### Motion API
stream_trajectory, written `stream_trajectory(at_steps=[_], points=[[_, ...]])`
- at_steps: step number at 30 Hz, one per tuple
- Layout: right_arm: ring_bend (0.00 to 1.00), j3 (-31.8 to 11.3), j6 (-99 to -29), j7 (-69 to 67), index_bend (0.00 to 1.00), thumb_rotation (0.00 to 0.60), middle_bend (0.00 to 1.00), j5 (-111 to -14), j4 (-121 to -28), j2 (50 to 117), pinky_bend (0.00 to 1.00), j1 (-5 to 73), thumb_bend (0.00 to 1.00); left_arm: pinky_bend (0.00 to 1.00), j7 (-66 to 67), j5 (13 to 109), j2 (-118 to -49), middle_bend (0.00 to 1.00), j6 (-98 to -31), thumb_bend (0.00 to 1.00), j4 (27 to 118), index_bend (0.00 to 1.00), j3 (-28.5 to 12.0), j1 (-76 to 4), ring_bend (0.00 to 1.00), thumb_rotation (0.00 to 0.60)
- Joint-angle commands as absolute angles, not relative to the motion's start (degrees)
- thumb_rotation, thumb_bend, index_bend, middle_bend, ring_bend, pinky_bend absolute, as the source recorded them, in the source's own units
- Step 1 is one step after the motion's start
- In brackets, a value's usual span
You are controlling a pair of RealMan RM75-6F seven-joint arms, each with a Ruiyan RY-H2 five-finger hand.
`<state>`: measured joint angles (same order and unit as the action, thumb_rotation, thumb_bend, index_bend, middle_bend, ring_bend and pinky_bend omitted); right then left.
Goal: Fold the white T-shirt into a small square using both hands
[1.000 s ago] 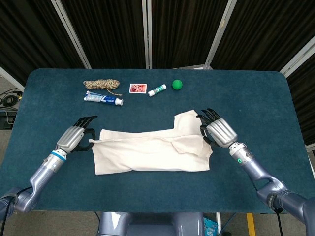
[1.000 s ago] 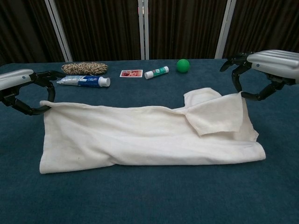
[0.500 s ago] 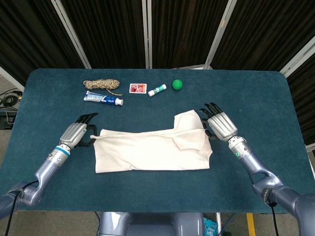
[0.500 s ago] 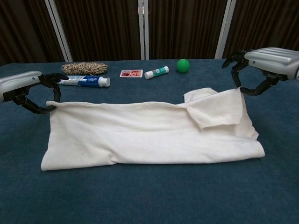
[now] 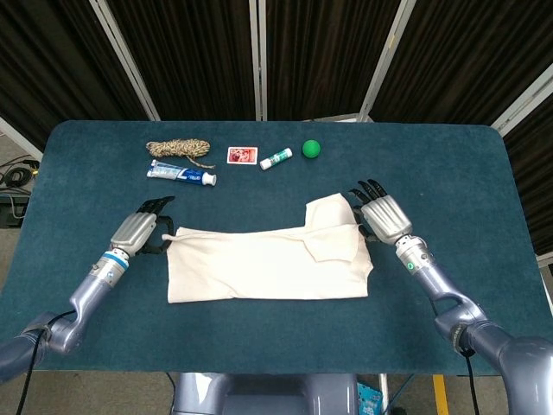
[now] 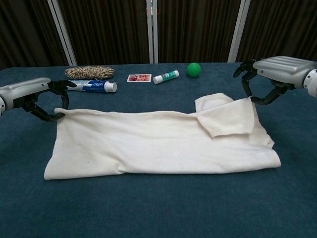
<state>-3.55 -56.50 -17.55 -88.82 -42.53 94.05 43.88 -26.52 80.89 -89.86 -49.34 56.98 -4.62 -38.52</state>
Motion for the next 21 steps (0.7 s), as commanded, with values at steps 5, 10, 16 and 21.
stream_trajectory(at_steps=[5,10,16,21], points=[[0.00,-4.33,-54.91,-17.24,0.74,0.600,0.17,-87.57,-40.01,95.88,0.00,44.80,0.43,0.00,-27.11,80.64,-90.68,0.00,-48.25,0.61,55.64,0.85,-4.68,-39.06,0.00,0.600],[0.00,-5.00,-53.85,-16.99,0.74,0.600,0.16,-86.57,-38.57,96.79,0.00,45.34,0.43,0.00,-27.04,80.59,-91.41,0.00,-47.77,0.61,54.76,0.85,-4.80,-39.52,0.00,0.600],[0.00,-5.14,-52.78,-16.49,0.74,0.600,0.16,-86.03,-37.45,97.68,0.00,45.86,0.43,0.00,-26.48,79.71,-92.87,0.00,-45.99,0.61,52.82,0.84,-5.17,-40.35,0.00,0.600],[0.00,-5.15,-51.90,-16.13,0.74,0.600,0.17,-85.63,-36.40,98.58,0.00,46.15,0.43,0.00,-26.20,79.54,-94.04,0.00,-45.43,0.61,51.62,0.83,-5.19,-40.69,0.00,0.600]])
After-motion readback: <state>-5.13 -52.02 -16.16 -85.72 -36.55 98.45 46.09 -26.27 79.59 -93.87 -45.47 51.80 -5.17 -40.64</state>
